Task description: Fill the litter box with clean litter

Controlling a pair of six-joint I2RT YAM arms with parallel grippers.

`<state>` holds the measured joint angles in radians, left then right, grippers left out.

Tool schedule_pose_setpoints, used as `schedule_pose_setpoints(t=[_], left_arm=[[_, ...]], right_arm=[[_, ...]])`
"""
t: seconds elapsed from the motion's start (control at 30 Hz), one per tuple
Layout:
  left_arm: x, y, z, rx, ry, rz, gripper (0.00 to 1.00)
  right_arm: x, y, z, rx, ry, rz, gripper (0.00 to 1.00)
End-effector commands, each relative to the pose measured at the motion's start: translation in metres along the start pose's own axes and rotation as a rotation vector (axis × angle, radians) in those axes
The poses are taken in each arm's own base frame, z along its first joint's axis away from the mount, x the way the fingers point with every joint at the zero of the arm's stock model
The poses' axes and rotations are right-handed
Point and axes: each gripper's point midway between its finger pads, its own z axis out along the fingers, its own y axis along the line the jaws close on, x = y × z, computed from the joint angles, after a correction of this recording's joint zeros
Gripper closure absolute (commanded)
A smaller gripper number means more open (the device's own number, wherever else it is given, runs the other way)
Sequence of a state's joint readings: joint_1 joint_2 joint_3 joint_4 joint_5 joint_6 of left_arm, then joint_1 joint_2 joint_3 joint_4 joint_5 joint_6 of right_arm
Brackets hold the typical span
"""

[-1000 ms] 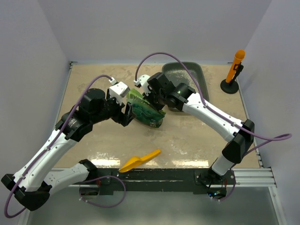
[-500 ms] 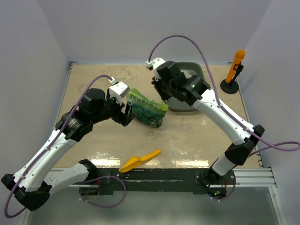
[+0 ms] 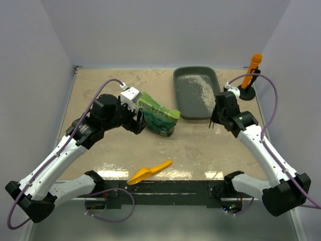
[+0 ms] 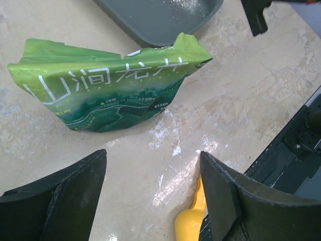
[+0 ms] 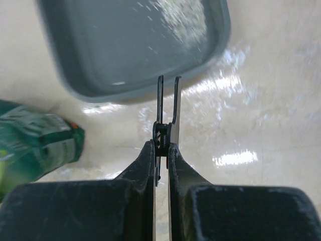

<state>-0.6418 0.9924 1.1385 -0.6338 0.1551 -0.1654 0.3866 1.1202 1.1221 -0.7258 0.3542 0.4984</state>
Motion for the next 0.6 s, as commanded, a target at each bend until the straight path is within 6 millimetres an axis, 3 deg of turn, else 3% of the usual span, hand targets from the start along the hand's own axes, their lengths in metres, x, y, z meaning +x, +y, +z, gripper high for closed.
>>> schedule_pose_setpoints(t=[0.0,0.03,0.1,0.13,0.3,0.4,0.47,0.57], left_arm=[[-0.020,-0.007,0.004,0.034,-0.078,-0.030,0.21],[-0.021,-0.006,0.005,0.031,-0.080,-0.031,0.21],[-0.024,-0.006,0.005,0.028,-0.086,-0.034,0.21],[-0.025,-0.004,0.006,0.020,-0.089,-0.035,0.21],[-0.026,-0.002,0.009,0.005,-0.087,-0.041,0.21],[-0.024,0.001,0.010,-0.011,-0.082,-0.046,0.21],[-0.023,0.003,0.011,-0.018,-0.078,-0.050,0.21],[-0.021,0.004,0.014,-0.025,-0.069,-0.056,0.21]], right_arm=[[0.024,-0.018,0.025,0.044,-0.011,0.237,1.00],[0.043,-0.026,0.033,0.066,0.023,0.272,1.00],[0.054,-0.027,0.041,0.062,0.033,0.315,1.00],[0.070,-0.031,0.047,0.079,0.062,0.337,1.00],[0.092,-0.038,0.062,0.109,0.093,0.371,1.00],[0.100,-0.042,0.066,0.124,0.099,0.377,0.92],[0.104,-0.044,0.068,0.128,0.099,0.382,0.79],[0.103,-0.043,0.068,0.123,0.093,0.386,0.66]])
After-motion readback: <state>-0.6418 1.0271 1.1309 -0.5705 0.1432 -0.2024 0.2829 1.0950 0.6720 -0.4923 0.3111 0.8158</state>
